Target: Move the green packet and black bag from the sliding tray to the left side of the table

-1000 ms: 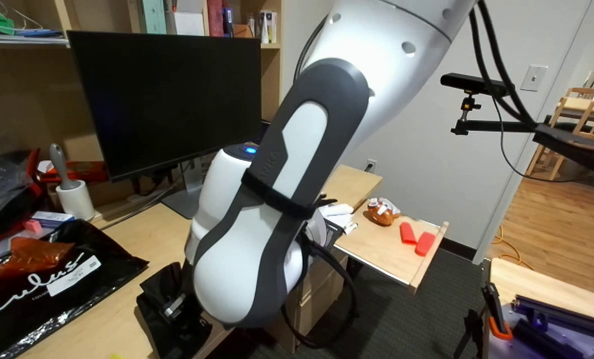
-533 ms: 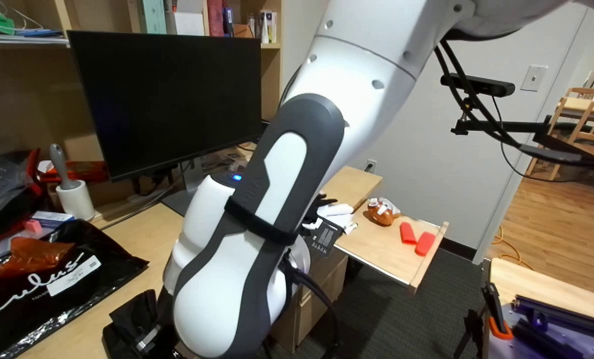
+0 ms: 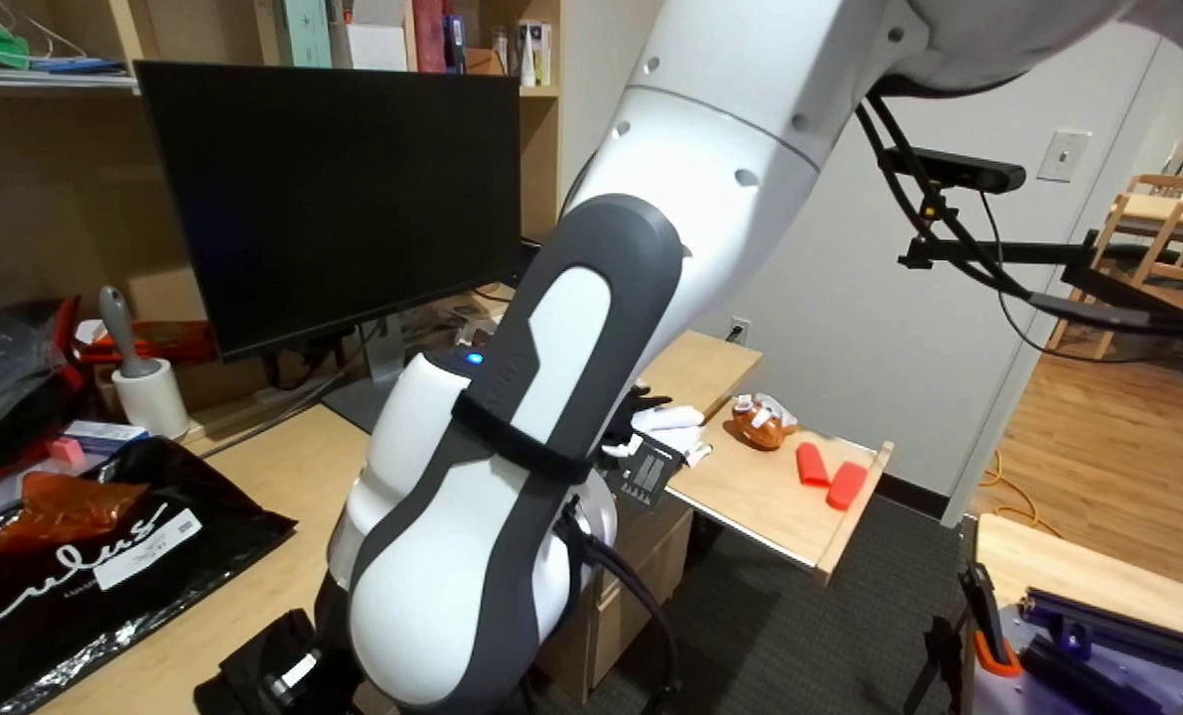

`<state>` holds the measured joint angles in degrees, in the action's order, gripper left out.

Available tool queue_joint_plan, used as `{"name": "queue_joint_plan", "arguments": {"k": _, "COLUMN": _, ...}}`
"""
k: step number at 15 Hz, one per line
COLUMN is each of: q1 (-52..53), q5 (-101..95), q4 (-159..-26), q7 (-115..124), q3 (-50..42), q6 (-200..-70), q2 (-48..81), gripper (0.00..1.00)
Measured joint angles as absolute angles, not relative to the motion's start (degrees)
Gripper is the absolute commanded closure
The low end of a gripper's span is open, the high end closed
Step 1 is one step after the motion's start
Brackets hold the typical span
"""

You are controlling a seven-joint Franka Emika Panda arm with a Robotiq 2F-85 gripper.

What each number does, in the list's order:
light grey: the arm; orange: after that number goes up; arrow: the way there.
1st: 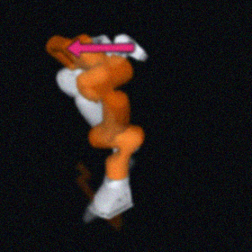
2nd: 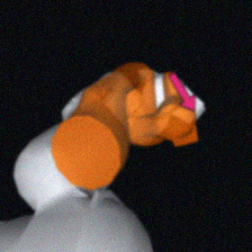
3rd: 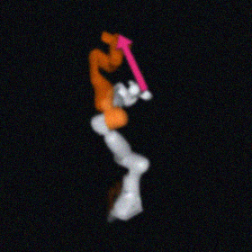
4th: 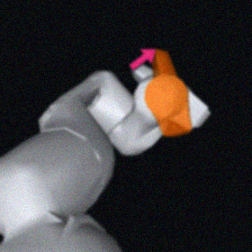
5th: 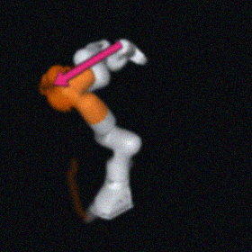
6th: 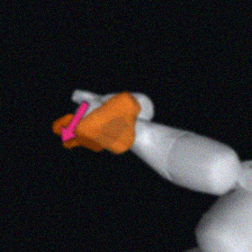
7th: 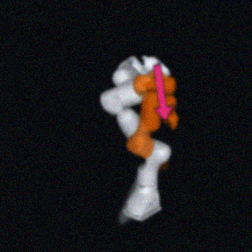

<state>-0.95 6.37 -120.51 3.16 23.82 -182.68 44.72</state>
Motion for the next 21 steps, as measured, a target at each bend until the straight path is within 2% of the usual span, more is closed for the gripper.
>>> {"name": "queue_joint_plan", "arguments": {"k": 3, "q1": -3.2, "q5": 6.37, "q4": -120.52, "q7": 3.16, "q3": 25.76, "q6": -182.73, "q2": 44.42, "gripper": 0.09}}
{"name": "queue_joint_plan", "arguments": {"k": 5, "q1": -4.41, "q5": 6.37, "q4": -120.62, "q7": 3.16, "q3": 27.01, "q6": -182.85, "q2": 44.05, "gripper": 0.0}}
{"name": "queue_joint_plan", "arguments": {"k": 11, "q1": -8.92, "q5": 6.37, "q4": -124.97, "q7": 3.2, "q3": 31.11, "q6": -183.47, "q2": 38.74, "gripper": 0.0}}
{"name": "queue_joint_plan", "arguments": {"k": 21, "q1": -26.12, "q5": 11.22, "q4": -145.81, "q7": 6.1, "q3": 36.73, "q6": -180.43, "q2": 14.63, "gripper": 0.0}}
